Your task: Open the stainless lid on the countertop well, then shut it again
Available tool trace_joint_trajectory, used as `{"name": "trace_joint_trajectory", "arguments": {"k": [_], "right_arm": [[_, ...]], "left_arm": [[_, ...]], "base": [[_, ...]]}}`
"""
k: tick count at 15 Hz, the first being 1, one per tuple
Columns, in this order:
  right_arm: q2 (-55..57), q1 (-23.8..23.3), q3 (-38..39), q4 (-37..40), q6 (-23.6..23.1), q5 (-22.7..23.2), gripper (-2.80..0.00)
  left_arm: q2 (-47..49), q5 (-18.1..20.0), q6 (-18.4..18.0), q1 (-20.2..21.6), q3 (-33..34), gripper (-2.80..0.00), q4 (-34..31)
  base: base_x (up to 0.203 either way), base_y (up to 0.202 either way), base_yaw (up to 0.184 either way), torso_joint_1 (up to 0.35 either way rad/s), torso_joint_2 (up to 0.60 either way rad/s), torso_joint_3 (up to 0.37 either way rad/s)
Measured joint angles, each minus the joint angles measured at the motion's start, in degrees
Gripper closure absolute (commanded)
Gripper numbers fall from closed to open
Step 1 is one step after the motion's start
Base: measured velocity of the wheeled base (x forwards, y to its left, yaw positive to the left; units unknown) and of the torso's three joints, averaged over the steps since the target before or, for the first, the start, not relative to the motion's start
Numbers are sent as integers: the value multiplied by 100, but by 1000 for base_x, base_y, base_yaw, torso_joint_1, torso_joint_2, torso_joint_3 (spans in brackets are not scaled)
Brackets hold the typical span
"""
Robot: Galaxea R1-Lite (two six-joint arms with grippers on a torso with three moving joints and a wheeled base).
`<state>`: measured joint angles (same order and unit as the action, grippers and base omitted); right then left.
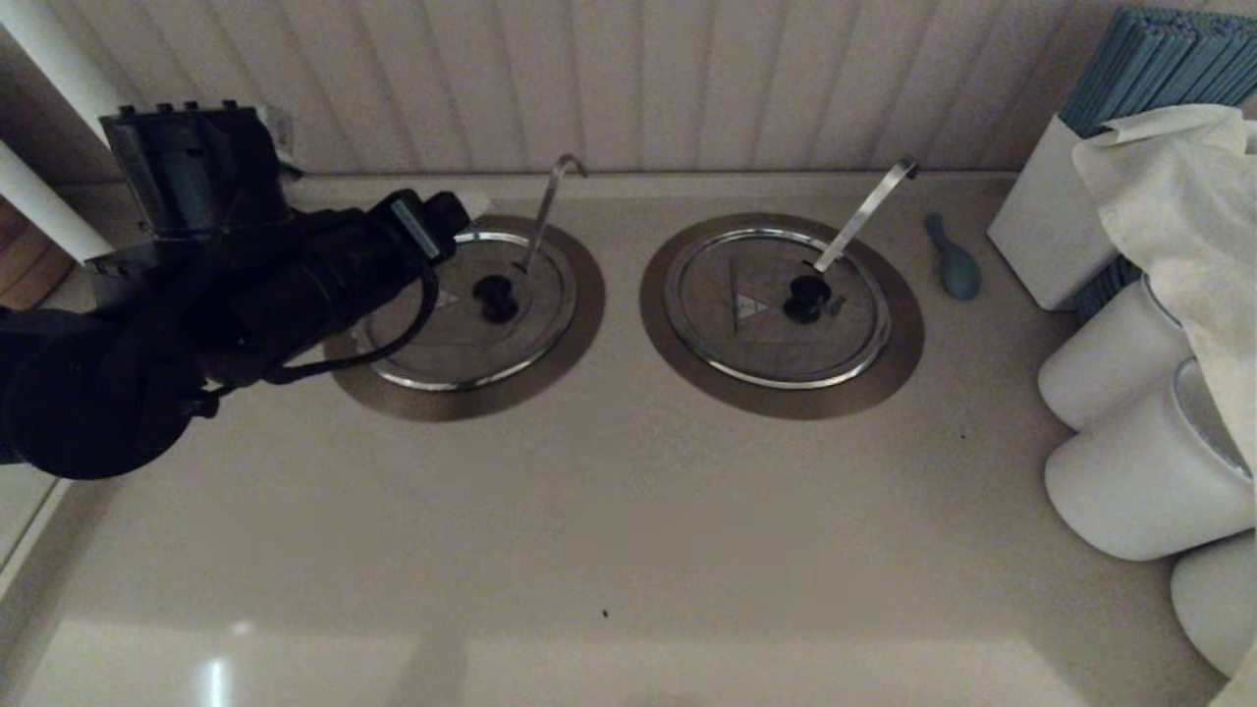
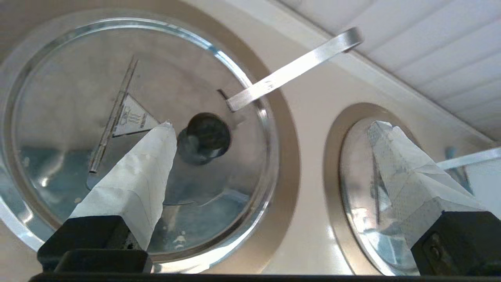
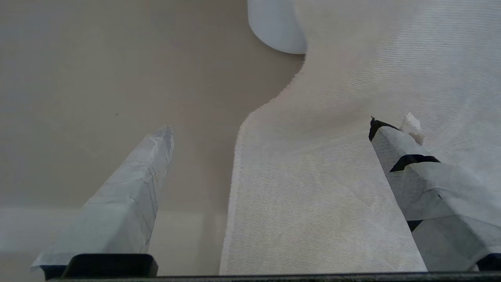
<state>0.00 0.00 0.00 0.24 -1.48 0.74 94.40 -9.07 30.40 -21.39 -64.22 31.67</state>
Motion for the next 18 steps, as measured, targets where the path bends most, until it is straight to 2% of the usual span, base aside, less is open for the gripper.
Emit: {"name": "trace_joint_trajectory", "arguments": {"k": [2, 3, 5, 7, 9, 11, 15, 16, 18], "right_arm": [[0, 0, 0, 2, -1, 0, -280], [0, 0, 0, 0, 0, 1, -280], [0, 0, 0, 2, 2, 2, -280], [0, 0, 0, 0, -1, 1, -280], [0, 0, 0, 4, 0, 1, -280], [0, 0, 0, 2, 0, 0, -280], [0, 0, 0, 2, 2, 0, -280], [0, 0, 0, 2, 0, 0, -280], [0, 0, 0, 2, 2, 0, -280]], "left_arm": [[-83, 1, -22, -8, 30, -280, -12], [-131, 7, -70, -3, 80, 0, -11], [-308, 63, -365, -7, 291, 0, -12], [-691, 367, -800, -6, 697, 0, -97], [-1237, 682, -1399, 16, 1158, 0, -413], [-1902, 740, -2082, 196, 1662, 0, -874], [-3313, 154, -3332, 959, 2770, 0, -1626], [-3732, -68, -3539, 1089, 2953, 0, -1825], [-4572, -516, -3700, 1359, 3069, 0, -2461]], "base": [[0, 0, 0, 0, 0, 0], [0, 0, 0, 0, 0, 0], [0, 0, 0, 0, 0, 0], [0, 0, 0, 0, 0, 0], [0, 0, 0, 0, 0, 0], [0, 0, 0, 0, 0, 0], [0, 0, 0, 0, 0, 0], [0, 0, 0, 0, 0, 0], [0, 0, 0, 0, 0, 0]]}}
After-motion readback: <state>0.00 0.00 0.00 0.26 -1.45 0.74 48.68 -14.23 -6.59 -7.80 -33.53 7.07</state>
